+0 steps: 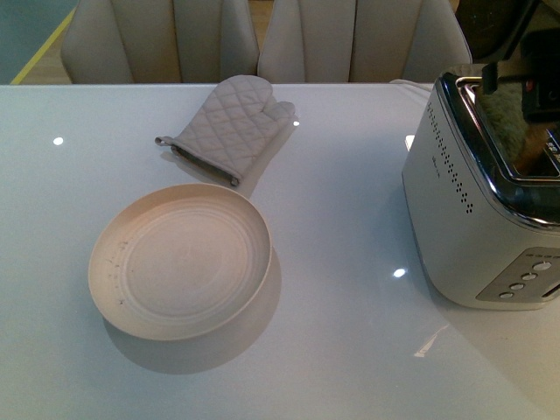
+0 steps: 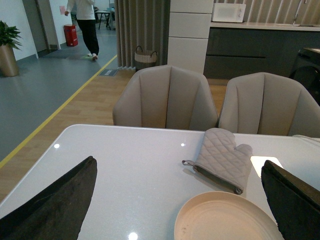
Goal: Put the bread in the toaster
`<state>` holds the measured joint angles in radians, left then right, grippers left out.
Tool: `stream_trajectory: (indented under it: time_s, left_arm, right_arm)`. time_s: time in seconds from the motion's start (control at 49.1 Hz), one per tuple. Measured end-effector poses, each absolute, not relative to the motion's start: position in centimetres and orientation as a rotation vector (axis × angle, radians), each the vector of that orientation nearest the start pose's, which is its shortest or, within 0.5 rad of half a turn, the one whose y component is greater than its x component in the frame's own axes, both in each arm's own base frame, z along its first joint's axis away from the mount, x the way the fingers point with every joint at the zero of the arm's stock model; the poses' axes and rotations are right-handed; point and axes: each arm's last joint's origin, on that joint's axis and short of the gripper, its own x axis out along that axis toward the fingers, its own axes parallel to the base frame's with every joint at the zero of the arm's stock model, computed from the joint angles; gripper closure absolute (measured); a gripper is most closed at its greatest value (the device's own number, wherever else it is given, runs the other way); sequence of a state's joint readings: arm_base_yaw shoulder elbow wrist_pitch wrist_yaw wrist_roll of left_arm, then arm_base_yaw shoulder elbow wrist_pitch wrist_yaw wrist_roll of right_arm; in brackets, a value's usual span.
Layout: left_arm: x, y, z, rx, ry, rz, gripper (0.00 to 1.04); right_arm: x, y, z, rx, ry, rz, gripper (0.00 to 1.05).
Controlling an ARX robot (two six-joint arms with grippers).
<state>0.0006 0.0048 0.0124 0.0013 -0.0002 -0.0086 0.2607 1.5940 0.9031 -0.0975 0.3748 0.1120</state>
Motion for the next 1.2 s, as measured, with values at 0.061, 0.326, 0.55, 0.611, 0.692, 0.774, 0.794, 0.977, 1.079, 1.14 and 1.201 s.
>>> stream_trajectory:
  time_s: [0.061, 0.326, 0.55, 0.611, 0.692, 0.774, 0.794, 0.977, 1.079, 1.14, 1.201]
  left_arm:
    - [9.7, 0.0, 16.7, -0.009, -0.009, 0.001, 0.07]
    - [9.7, 0.0, 16.7, -0.009, -0.009, 0.001, 0.07]
    - [9.7, 0.0, 16.7, -0.009, -0.009, 0.001, 0.07]
    - [9.7, 0.0, 16.7, -0.009, -0.009, 0.001, 0.07]
    - [9.7, 0.0, 16.7, -0.009, -0.009, 0.001, 0.07]
    - [9.7, 0.0, 16.7, -0.009, -0.009, 0.001, 0.07]
    - [9.7, 0.0, 16.7, -0.008, -0.009, 0.001, 0.07]
    - [9.7, 0.0, 16.7, -0.009, -0.009, 0.001, 0.07]
    - [9.7, 0.0, 16.7, -0.009, -0.009, 0.001, 0.07]
    - [9.7, 0.0, 16.7, -0.009, -0.009, 0.001, 0.07]
    - [9.7, 0.0, 16.7, -0.008, -0.009, 0.001, 0.07]
  right_arm:
    - [30.5, 7.0, 20.1, -0.122, 0.690, -0.151, 0.48]
    - [24.6, 5.2, 25.5, -0.034, 0.385, -0.202, 0.10]
    - [19.6, 3.1, 24.5, 0.030, -0.014, 0.007, 0.43]
    - [19.0, 2.7, 23.3, 0.020, 0.000, 0.006, 0.53]
    - [17.9, 2.2, 21.7, 0.009, 0.018, 0.006, 0.71]
    - [17.1, 1.8, 21.1, 0.008, 0.013, 0.007, 0.85]
    - [16.9, 1.7, 20.9, 0.008, 0.010, 0.007, 0.90]
    - [15.3, 0.6, 19.4, 0.003, 0.010, 0.027, 1.03]
    - [14.6, 0.1, 18.9, 0.003, 0.008, -0.002, 1.03]
    - [14.2, 0.1, 18.5, 0.003, 0.009, 0.002, 1.03]
    - [13.9, 0.0, 18.3, 0.003, 0.011, 0.001, 1.03]
